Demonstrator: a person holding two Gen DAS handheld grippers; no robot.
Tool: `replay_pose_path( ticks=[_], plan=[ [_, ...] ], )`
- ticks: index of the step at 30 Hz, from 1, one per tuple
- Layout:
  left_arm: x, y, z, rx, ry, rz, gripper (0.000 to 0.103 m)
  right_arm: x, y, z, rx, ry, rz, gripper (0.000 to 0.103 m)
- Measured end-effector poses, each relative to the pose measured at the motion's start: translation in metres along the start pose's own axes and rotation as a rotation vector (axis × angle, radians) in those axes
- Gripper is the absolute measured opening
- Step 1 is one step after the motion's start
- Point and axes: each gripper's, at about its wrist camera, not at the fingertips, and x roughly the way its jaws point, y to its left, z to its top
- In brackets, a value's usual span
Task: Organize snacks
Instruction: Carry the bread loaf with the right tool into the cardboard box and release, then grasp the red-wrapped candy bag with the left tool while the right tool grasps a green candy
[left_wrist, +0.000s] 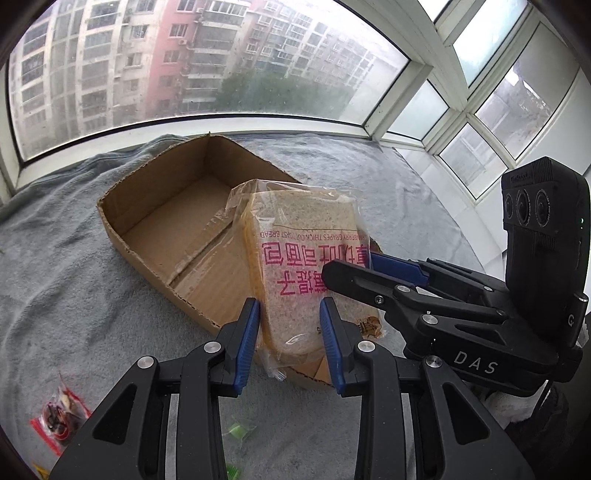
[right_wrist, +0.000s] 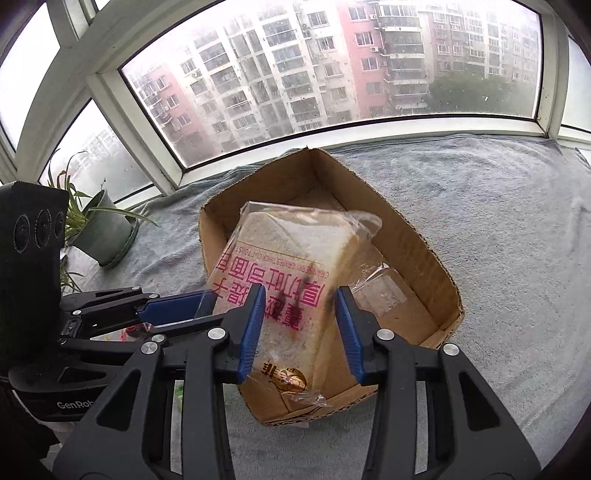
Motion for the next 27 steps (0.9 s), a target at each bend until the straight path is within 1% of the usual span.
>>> replay_pose_path(
  ticks=[2, 4, 7, 10, 14, 20, 22, 23, 24, 27],
  plan=[
    [0.004, -0.002, 0.001, 0.008, 0.005, 0.014, 0.030, 0.004, -0.001, 0.000, -0.007, 0.005, -0.042, 0.045],
    [0.008, -0.002, 0.001, 0.018, 0.012, 0.036, 0.030, 0.007, -0.002, -0.001, 0.000, 0.010, -0.045, 0.046],
    [0.010, 0.002, 0.000, 0.001, 0.019, 0.042, 0.030, 0.007, -0.002, -0.004, -0.003, 0.008, -0.058, 0.046],
    [0.009, 0.004, -0.002, 0.005, 0.024, 0.047, 0.030, 0.006, -0.001, -0.005, -0.002, 0.009, -0.056, 0.047],
    [-0.002, 0.009, -0.004, -0.005, 0.017, 0.049, 0.030, -0.004, 0.004, -0.005, -0.013, -0.012, -0.062, 0.057],
    [-0.039, 0.014, -0.007, 0.003, -0.032, 0.081, 0.030, -0.029, 0.028, -0.007, -0.062, -0.067, -0.061, 0.059],
    [-0.057, 0.019, -0.008, -0.008, -0.054, 0.086, 0.030, -0.038, 0.039, -0.009, -0.089, -0.084, -0.063, 0.062],
    [-0.066, 0.021, -0.009, -0.016, -0.066, 0.091, 0.030, -0.043, 0.044, -0.011, -0.102, -0.094, -0.060, 0.067],
    [-0.076, 0.024, -0.010, -0.020, -0.078, 0.096, 0.030, -0.048, 0.049, -0.012, -0.114, -0.104, -0.053, 0.069],
    [-0.104, 0.028, -0.015, -0.020, -0.117, 0.124, 0.030, -0.062, 0.065, -0.019, -0.148, -0.136, -0.028, 0.069]
  ],
)
